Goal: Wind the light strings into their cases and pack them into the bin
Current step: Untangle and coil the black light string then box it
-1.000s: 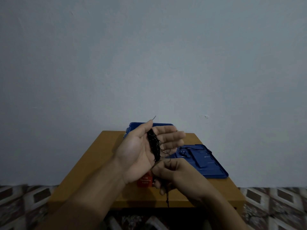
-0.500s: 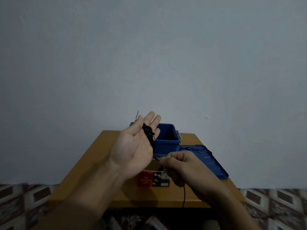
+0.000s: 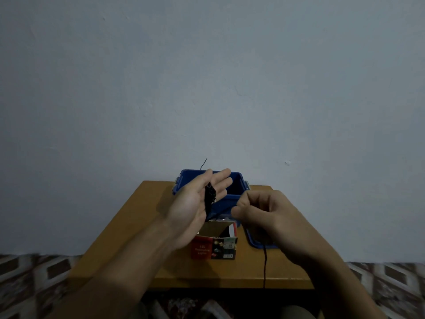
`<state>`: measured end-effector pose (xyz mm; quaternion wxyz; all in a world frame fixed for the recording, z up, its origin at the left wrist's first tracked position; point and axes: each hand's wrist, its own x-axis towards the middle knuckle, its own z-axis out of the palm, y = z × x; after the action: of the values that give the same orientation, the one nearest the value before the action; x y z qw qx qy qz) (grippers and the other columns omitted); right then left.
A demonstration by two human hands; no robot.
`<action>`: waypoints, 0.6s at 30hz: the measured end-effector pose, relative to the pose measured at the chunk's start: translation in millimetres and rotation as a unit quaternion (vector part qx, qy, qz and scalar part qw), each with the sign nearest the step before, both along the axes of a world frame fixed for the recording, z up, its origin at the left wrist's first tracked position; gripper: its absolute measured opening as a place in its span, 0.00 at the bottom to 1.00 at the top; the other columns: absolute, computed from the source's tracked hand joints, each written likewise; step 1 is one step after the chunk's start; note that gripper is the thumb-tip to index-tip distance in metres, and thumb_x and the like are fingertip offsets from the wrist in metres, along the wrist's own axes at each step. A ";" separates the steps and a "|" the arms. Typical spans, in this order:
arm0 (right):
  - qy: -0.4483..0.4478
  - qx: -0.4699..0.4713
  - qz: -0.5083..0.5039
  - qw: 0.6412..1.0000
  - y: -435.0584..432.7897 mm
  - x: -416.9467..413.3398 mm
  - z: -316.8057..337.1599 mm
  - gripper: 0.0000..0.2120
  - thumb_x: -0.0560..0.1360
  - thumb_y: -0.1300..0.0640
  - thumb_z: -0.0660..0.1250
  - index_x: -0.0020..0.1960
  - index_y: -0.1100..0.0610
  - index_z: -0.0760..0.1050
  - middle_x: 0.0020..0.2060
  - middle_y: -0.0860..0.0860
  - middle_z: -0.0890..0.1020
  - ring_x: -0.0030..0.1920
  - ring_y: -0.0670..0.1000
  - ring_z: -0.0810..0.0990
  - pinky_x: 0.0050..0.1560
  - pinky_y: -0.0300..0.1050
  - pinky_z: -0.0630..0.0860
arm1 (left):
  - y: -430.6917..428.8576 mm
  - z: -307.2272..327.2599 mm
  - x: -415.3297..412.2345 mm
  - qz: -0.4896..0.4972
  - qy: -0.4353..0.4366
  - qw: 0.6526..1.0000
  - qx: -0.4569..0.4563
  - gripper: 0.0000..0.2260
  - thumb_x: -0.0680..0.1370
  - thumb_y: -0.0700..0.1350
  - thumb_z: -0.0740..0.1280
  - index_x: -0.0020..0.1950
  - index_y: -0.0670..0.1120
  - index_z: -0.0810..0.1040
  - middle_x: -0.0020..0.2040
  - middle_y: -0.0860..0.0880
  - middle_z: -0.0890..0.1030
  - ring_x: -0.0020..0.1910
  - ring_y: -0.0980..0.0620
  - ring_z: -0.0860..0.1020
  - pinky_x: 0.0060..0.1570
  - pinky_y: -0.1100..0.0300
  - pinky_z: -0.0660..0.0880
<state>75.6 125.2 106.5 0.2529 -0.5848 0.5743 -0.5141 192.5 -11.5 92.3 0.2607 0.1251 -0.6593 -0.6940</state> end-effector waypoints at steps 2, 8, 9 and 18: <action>0.034 -0.004 0.000 0.999 2.6 -1.1 3.1 0.10 0.79 0.62 0.67 0.40 0.65 0.73 0.23 0.48 0.71 0.22 0.47 0.65 0.25 0.40 0.64 | -0.1 -2.5 1.1 0.007 -0.016 1.000 -0.013 0.22 0.84 0.58 0.48 0.73 0.56 0.71 0.73 0.54 0.74 0.74 0.55 0.68 0.78 0.51 0.54; 0.075 -0.036 -0.005 0.996 2.2 2.4 14.5 0.18 0.81 0.57 0.66 0.37 0.68 0.72 0.23 0.55 0.72 0.22 0.50 0.68 0.26 0.40 0.69 | 7.9 7.7 -3.2 -0.017 -0.061 0.996 -0.065 0.23 0.86 0.52 0.47 0.78 0.44 0.64 0.77 0.45 0.67 0.77 0.48 0.63 0.78 0.50 0.55; 0.070 -0.044 -0.006 0.997 1.1 1.8 16.7 0.17 0.81 0.57 0.66 0.39 0.69 0.72 0.23 0.55 0.72 0.22 0.49 0.68 0.26 0.39 0.68 | 7.0 5.1 -4.9 -0.019 -0.064 0.996 -0.055 0.24 0.85 0.54 0.51 0.77 0.42 0.66 0.77 0.42 0.67 0.76 0.46 0.65 0.77 0.50 0.57; 0.050 -0.079 -0.042 0.995 -8.9 -6.1 20.4 0.09 0.80 0.61 0.66 0.44 0.64 0.78 0.30 0.50 0.79 0.30 0.46 0.76 0.34 0.41 0.78 | 8.8 -4.0 8.5 -0.120 -0.040 0.992 -0.016 0.30 0.84 0.60 0.48 0.62 0.40 0.80 0.57 0.31 0.81 0.55 0.36 0.80 0.66 0.44 0.73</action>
<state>69.5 116.4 126.9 0.1546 -0.6036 0.5677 -0.5381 201.1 -2.7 88.3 0.1503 0.0687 -0.6903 -0.7044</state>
